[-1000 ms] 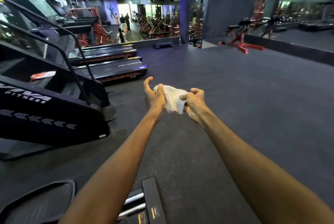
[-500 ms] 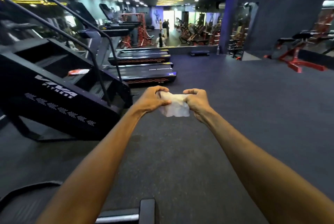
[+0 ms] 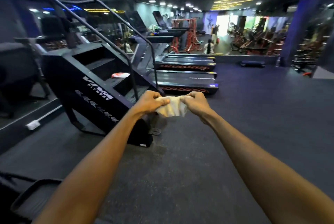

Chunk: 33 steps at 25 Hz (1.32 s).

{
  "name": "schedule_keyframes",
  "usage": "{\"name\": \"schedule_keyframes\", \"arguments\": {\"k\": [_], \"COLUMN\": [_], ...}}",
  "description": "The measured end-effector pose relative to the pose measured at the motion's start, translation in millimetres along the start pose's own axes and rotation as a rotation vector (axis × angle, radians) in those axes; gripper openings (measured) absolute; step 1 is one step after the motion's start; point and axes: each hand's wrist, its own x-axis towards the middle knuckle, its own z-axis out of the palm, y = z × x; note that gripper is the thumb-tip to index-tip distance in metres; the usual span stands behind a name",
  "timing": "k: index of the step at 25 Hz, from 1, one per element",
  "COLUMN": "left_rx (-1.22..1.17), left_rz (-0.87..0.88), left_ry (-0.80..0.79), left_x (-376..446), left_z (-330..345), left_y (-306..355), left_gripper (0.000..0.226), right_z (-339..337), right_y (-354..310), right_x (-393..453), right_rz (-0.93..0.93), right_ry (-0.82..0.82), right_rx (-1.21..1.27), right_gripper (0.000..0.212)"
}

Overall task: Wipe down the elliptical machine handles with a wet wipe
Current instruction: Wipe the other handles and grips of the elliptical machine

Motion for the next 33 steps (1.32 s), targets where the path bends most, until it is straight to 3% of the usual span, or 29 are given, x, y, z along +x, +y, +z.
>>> {"name": "schedule_keyframes", "arguments": {"k": [4, 11, 14, 16, 19, 22, 27, 30, 33], "left_rx": [-0.052, -0.06, -0.148, -0.31, -0.387, -0.389, -0.331, -0.291, -0.313], "left_rz": [-0.126, -0.329, -0.402, -0.438, -0.454, -0.448, -0.485, -0.478, -0.504], "left_ry": [0.096, 0.374, 0.377, 0.396, 0.533, 0.706, 0.943, 1.01, 1.077], "left_x": [36.6, 112.4, 127.9, 140.2, 162.2, 180.7, 212.2, 230.0, 245.5], "left_z": [-6.3, -26.2, -31.1, -36.2, -56.3, -89.3, -166.0, -204.5, -238.3], "left_y": [-13.8, -39.9, -47.4, -54.2, -79.4, -118.8, -170.3, -194.9, -221.6], "left_gripper": [0.026, 0.029, 0.046, 0.058, 0.045, 0.03, 0.022, 0.017, 0.017], "right_z": [14.5, 72.5, 103.9, 129.8, 172.7, 216.6, 313.1, 367.6, 416.4], "right_y": [-0.1, -26.1, -40.4, -54.3, -80.4, -105.5, -152.9, -176.0, -196.0], "right_x": [64.7, 189.1, 212.7, 224.2, 248.8, 275.5, 318.4, 330.4, 340.8], "right_rz": [-0.069, -0.148, -0.121, -0.076, 0.026, 0.0, -0.398, -0.627, -0.702], "right_ry": [-0.32, -0.413, -0.491, -0.651, -0.878, -0.995, -0.841, -0.851, -0.883], "right_rx": [0.081, 0.106, 0.22, 0.329, 0.472, 0.529, 0.386, 0.32, 0.369], "right_gripper": [0.023, 0.022, 0.013, 0.004, 0.016, 0.015, 0.006, 0.017, 0.017]}}
